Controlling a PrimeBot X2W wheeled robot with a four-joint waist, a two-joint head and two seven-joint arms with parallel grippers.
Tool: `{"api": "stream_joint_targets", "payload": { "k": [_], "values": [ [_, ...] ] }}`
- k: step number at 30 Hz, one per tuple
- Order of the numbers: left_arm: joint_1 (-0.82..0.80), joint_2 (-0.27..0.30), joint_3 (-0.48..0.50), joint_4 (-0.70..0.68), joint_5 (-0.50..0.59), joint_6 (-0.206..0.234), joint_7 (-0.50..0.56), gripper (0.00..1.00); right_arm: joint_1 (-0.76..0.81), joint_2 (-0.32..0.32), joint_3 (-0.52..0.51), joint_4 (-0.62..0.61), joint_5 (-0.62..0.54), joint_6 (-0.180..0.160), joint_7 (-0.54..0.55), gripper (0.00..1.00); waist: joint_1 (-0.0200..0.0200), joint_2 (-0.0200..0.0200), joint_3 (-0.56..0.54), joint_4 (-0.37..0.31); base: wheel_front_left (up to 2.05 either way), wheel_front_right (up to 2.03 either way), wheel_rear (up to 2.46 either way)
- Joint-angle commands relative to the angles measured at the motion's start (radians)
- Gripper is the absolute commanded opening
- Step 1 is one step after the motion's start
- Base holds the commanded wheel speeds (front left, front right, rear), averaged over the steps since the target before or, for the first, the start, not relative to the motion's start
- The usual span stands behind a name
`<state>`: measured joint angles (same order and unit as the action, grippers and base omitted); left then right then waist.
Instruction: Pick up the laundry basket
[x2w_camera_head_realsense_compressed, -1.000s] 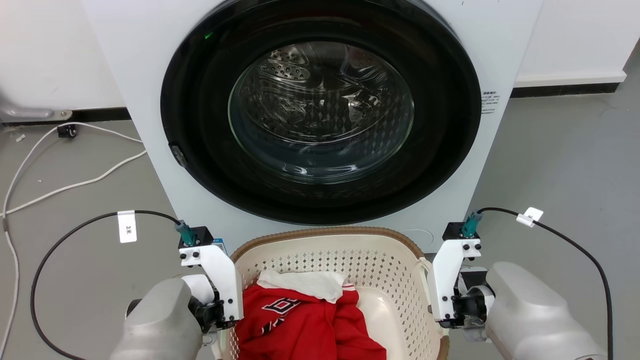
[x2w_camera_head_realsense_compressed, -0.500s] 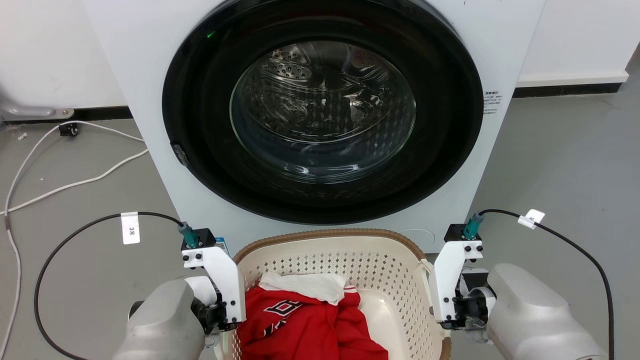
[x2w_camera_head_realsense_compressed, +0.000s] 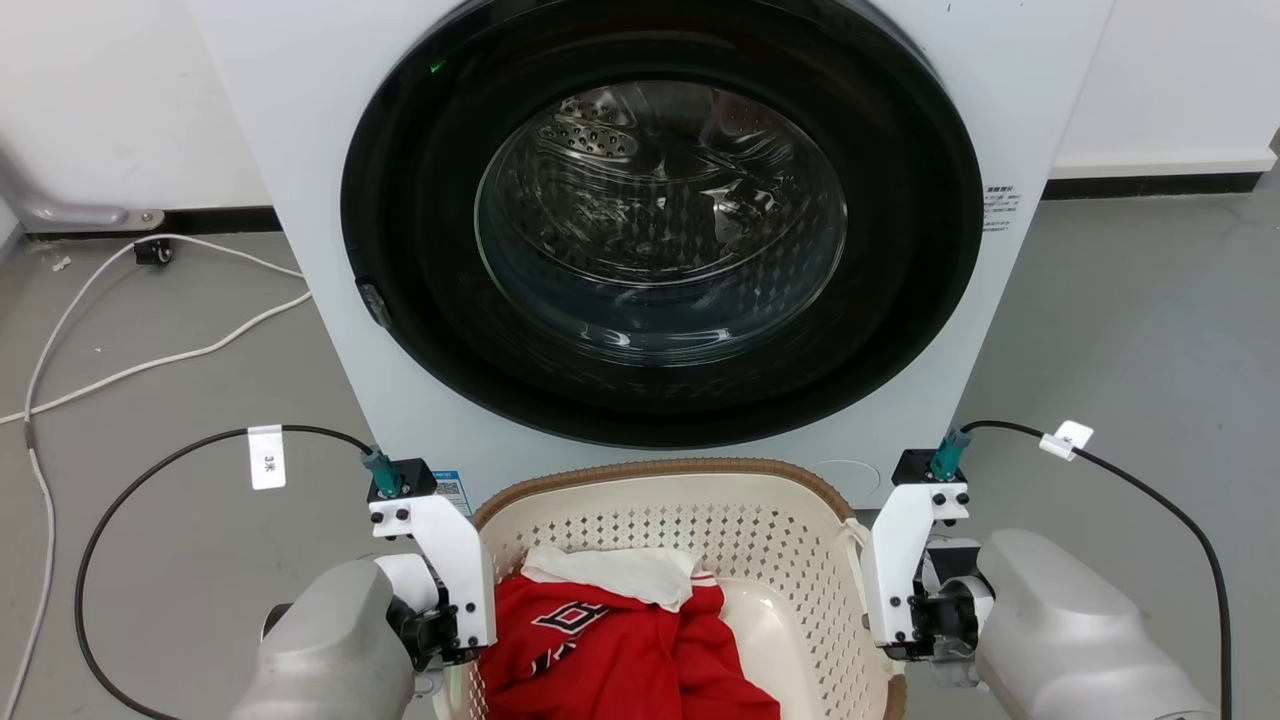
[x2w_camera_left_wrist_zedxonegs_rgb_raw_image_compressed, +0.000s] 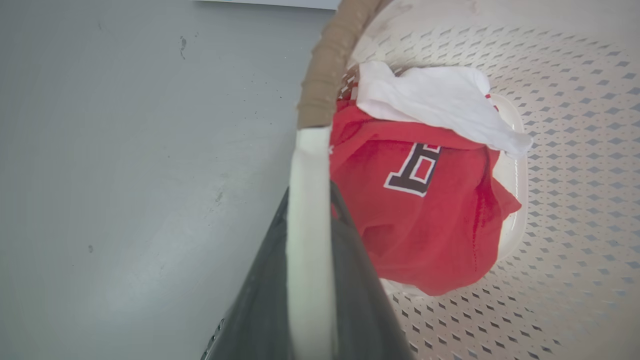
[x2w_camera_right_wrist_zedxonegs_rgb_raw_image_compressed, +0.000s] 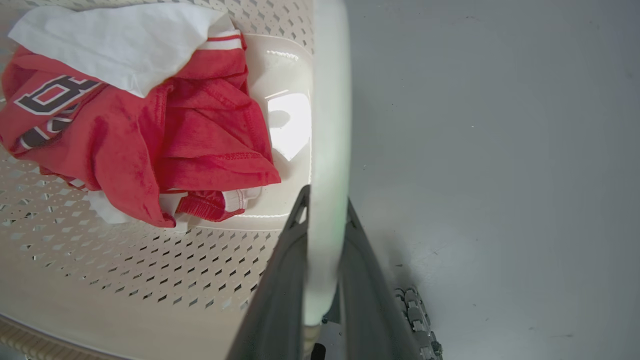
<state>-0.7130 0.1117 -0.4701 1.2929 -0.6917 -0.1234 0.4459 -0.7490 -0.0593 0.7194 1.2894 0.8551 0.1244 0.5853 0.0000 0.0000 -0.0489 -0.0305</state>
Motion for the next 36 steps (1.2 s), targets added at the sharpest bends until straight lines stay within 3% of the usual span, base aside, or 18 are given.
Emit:
{"api": "stream_joint_targets", "payload": {
  "k": [1, 36],
  "values": [
    [-0.005, -0.022, -0.003, -0.008, -0.008, -0.011, 0.0, 0.0, 0.001, 0.017, 0.001, -0.007, 0.009, 0.012, 0.0, 0.0, 0.0, 0.0, 0.0, 0.0, 0.0, 0.0, 0.0],
    [0.007, -0.03, -0.031, -0.008, -0.033, -0.01, 0.003, 0.0, 0.015, 0.012, -0.031, -0.004, -0.028, 0.012, -0.023, 0.0, 0.0, 0.0, -0.006, 0.012, 0.0, 0.0, 0.0]
  ]
}}
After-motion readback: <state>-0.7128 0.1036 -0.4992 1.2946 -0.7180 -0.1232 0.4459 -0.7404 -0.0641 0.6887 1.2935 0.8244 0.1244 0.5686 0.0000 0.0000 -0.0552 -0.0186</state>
